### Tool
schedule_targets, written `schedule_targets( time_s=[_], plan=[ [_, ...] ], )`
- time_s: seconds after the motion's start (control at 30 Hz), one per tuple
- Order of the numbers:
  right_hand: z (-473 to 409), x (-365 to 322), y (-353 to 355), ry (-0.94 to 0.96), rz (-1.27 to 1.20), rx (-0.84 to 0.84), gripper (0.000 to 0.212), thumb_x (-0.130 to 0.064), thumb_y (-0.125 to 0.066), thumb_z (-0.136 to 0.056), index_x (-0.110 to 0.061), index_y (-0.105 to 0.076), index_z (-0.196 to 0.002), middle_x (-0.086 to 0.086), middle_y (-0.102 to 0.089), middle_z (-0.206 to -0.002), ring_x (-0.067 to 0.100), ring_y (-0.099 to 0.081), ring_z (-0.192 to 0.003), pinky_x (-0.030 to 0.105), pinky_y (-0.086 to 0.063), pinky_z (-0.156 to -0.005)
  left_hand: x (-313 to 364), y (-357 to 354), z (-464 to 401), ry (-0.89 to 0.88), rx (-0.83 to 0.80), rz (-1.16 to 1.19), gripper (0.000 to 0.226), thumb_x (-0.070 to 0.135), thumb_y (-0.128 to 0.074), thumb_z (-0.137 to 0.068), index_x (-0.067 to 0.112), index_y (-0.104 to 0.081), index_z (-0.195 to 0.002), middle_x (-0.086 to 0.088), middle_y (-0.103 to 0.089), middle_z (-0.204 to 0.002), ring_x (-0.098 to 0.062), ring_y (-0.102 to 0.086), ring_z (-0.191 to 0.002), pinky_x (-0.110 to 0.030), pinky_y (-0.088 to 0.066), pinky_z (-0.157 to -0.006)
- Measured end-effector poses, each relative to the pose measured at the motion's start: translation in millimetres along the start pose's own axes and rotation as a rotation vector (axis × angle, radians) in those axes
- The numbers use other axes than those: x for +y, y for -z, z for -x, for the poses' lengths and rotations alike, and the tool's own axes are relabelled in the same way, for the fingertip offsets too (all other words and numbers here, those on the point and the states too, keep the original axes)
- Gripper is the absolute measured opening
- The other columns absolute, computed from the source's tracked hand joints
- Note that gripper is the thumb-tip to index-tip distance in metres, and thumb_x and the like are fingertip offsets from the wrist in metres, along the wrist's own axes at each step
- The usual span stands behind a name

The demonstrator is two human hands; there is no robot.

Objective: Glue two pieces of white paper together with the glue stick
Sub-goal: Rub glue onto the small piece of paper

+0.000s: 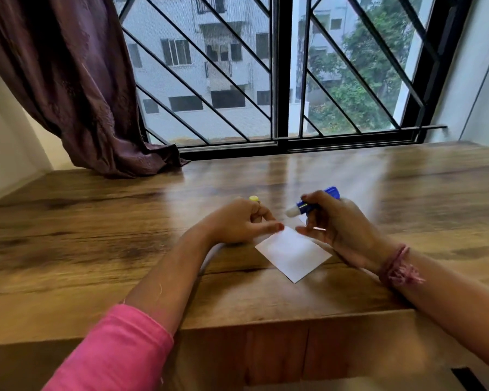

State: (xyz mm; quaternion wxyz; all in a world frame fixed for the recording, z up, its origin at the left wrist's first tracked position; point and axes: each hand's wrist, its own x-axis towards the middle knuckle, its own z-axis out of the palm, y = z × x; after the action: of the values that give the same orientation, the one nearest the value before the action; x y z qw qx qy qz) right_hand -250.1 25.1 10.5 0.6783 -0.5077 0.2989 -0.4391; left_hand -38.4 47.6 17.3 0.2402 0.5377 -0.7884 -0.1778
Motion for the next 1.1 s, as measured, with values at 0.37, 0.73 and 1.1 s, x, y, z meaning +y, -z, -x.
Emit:
schedule_targets(
  time_s=[0.37,0.73,1.1],
  plan=[
    [2,-5,7,-0.059,0.464,-0.235,0.02,-0.037,-0.066,-0.068,-0.017,-0.064,-0.071,0.015,-0.048,-0.079,0.018,-0.047,-0.059,0.025,-0.054,-0.056,-12,8,2,0.071,-0.199,0.121,0.023,0.039,-0.077,-0.076,0.022,-0.065,-0.082,0.014,-0.051,-0.052,-0.003,-0.044,-0.049,-0.013,-0.034,-0.048],
    [1,-13,-6,0.049,0.518,-0.293,0.019,-0.027,-0.059,-0.073,-0.013,-0.066,-0.084,0.002,-0.06,-0.071,0.009,-0.051,-0.055,0.026,-0.05,-0.052,-10,4,0,0.066,-0.237,0.016,0.037,0.054,-0.074,-0.072,0.02,-0.06,-0.078,0.006,-0.052,-0.063,-0.005,-0.045,-0.056,-0.029,-0.038,-0.058],
    [9,8,-23,0.298,0.694,-0.213,0.027,-0.023,-0.064,-0.069,0.002,-0.063,-0.08,-0.006,-0.054,-0.047,0.004,-0.045,-0.043,0.017,-0.035,-0.046,-12,4,-3,0.077,-0.247,0.037,0.028,0.038,-0.075,-0.077,0.023,-0.053,-0.068,0.02,-0.047,-0.048,0.001,-0.04,-0.049,-0.016,-0.032,-0.052]
  ],
)
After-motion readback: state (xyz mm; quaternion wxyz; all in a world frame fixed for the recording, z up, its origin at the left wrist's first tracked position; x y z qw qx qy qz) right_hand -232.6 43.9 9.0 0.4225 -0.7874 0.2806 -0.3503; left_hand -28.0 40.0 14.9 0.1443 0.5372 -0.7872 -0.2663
